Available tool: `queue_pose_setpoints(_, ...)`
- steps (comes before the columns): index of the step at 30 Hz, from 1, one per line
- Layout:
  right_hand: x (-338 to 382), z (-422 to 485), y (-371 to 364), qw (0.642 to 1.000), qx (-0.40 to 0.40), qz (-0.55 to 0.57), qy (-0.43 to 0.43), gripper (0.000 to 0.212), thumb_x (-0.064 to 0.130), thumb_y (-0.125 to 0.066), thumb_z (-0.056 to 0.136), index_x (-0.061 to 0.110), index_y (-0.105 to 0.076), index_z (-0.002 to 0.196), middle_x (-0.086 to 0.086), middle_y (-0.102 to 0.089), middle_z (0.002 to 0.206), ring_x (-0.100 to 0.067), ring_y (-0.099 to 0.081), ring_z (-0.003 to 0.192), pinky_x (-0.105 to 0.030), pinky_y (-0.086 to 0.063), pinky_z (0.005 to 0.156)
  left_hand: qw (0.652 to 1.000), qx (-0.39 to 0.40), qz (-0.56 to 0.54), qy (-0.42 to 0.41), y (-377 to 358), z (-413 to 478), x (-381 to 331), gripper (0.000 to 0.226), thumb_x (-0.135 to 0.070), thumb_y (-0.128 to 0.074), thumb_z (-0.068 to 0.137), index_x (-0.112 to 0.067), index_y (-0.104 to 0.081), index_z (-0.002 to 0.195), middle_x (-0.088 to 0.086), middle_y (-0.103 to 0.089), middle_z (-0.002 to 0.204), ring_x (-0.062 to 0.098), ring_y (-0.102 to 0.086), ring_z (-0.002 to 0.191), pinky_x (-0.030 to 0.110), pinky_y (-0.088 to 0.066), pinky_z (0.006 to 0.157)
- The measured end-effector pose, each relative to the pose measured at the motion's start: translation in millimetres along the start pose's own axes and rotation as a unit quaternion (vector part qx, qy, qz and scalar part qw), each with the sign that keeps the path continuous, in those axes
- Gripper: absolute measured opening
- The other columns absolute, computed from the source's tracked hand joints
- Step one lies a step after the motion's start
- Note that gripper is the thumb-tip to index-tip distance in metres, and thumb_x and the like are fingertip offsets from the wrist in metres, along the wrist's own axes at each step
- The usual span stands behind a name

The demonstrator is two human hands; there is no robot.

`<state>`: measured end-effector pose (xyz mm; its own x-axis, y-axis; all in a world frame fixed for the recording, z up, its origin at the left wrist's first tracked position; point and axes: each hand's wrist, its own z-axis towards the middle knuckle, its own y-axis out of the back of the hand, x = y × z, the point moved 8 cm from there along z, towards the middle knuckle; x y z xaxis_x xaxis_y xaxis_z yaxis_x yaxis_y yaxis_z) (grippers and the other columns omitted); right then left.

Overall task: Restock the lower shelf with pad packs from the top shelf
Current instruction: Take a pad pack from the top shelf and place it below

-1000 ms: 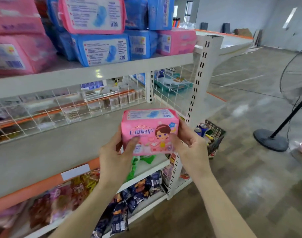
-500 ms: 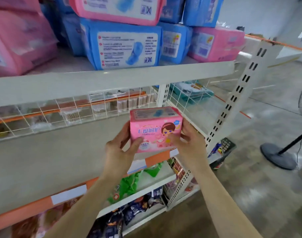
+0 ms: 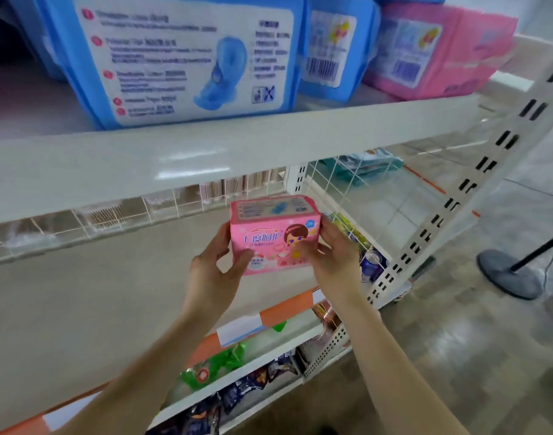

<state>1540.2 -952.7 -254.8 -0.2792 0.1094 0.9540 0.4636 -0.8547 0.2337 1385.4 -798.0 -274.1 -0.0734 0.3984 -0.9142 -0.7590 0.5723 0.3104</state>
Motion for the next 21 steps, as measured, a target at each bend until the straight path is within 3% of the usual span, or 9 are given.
queue_pose_setpoints(2, -8.3, 11.7, 0.0, 1.0, 0.013, -0.019, -0.006, 0.049, -0.006, -0.064, 0.08, 0.027, -0.067, 0.116, 0.017, -0.075, 0.095, -0.01, -0.071, 0.091, -0.046, -0.059, 0.086, 1.0, -0.008, 0.021, 0.007, -7.6, 4.6, 2.8, 0.047, -0.014, -0.071, 0.09, -0.041, -0.056, 0.126, -0.033, -0.069, 0.103, -0.006, -0.066, 0.096, 0.022, -0.056, 0.083)
queue_pose_setpoints(5, -16.0, 31.9, -0.5, 0.998, 0.054, -0.021, 0.001, 0.047, -0.005, -0.062, 0.082, 0.023, -0.067, 0.119, 0.011, -0.076, 0.1, -0.011, -0.072, 0.092, -0.047, -0.059, 0.085, 0.998, -0.032, 0.038, 0.04, -18.3, 12.2, 7.1, 0.048, -0.013, -0.073, 0.088, -0.035, -0.057, 0.128, -0.031, -0.066, 0.103, -0.023, -0.06, 0.075, 0.005, -0.05, 0.065)
queue_pose_setpoints(7, -18.6, 45.0, -0.9, 0.996, 0.088, -0.027, 0.018, 0.045, -0.002, -0.06, 0.086, 0.024, -0.066, 0.123, 0.01, -0.075, 0.105, -0.009, -0.072, 0.094, -0.041, -0.061, 0.082, 0.995, -0.054, 0.067, 0.046, -25.1, 19.2, 10.7, 0.051, -0.016, -0.075, 0.087, -0.044, -0.054, 0.124, -0.041, -0.059, 0.096, -0.023, -0.06, 0.079, 0.001, -0.045, 0.068)
queue_pose_setpoints(8, -20.8, 52.1, -0.7, 0.994, 0.1, -0.034, 0.024, 0.044, 0.001, -0.059, 0.089, 0.026, -0.065, 0.125, 0.012, -0.075, 0.106, -0.006, -0.073, 0.093, -0.037, -0.061, 0.079, 0.994, -0.062, 0.08, 0.052, -29.8, 22.5, 14.3, 0.053, -0.018, -0.076, 0.086, -0.046, -0.053, 0.126, -0.04, -0.06, 0.097, -0.016, -0.063, 0.089, 0.007, -0.048, 0.077)
queue_pose_setpoints(10, -29.2, 65.8, -0.2, 0.992, 0.113, -0.044, 0.027, 0.044, 0.005, -0.059, 0.094, 0.03, -0.062, 0.13, 0.015, -0.074, 0.106, -0.001, -0.072, 0.088, -0.023, -0.06, 0.069, 0.99, -0.074, 0.1, 0.064, -41.5, 28.4, 25.2, 0.059, -0.024, -0.075, 0.086, -0.041, -0.051, 0.137, -0.028, -0.067, 0.109, 0.011, -0.064, 0.11, 0.033, -0.053, 0.094)
queue_pose_setpoints(12, -41.7, 78.0, -1.3, 0.991, 0.116, -0.056, 0.024, 0.044, 0.006, -0.059, 0.096, 0.029, -0.059, 0.134, 0.018, -0.07, 0.108, 0.005, -0.07, 0.079, -0.014, -0.055, 0.062, 0.988, -0.082, 0.109, 0.071, -53.2, 33.9, 32.0, 0.061, -0.027, -0.075, 0.086, -0.038, -0.049, 0.14, -0.022, -0.067, 0.117, 0.021, -0.062, 0.116, 0.046, -0.051, 0.098)
queue_pose_setpoints(14, -55.2, 89.7, -2.2, 0.991, 0.11, -0.07, 0.02, 0.046, 0.005, -0.059, 0.096, 0.024, -0.056, 0.138, 0.017, -0.067, 0.109, 0.01, -0.066, 0.074, -0.011, -0.055, 0.062, 0.987, -0.087, 0.117, 0.071, -62.8, 41.8, 34.5, 0.059, -0.027, -0.076, 0.084, -0.035, -0.052, 0.138, -0.02, -0.067, 0.119, 0.02, -0.062, 0.116, 0.048, -0.051, 0.101)
queue_pose_setpoints(17, -74.4, 104.0, -4.2, 0.992, 0.1, -0.072, 0.002, 0.046, 0.004, -0.057, 0.097, 0.016, -0.054, 0.142, 0.005, -0.068, 0.12, 0.003, -0.065, 0.087, 0.0, -0.045, 0.058, 0.985, -0.081, 0.131, 0.072, -71.3, 56.7, 45.8, 0.061, -0.027, -0.079, 0.081, -0.026, -0.055, 0.137, -0.011, -0.07, 0.122, 0.017, -0.063, 0.116, 0.045, -0.049, 0.104)
queue_pose_setpoints(21, -92.4, 120.8, -10.1, 0.995, 0.077, -0.07, -0.001, 0.047, 0.003, -0.056, 0.097, 0.018, -0.054, 0.142, 0.004, -0.07, 0.119, 0.009, -0.065, 0.083, -0.002, -0.047, 0.057, 0.985, -0.082, 0.137, 0.07, -75.7, 72.4, 58.1, 0.06, -0.028, -0.08, 0.082, -0.026, -0.056, 0.136, -0.01, -0.069, 0.123, 0.016, -0.061, 0.12, 0.046, -0.046, 0.107)
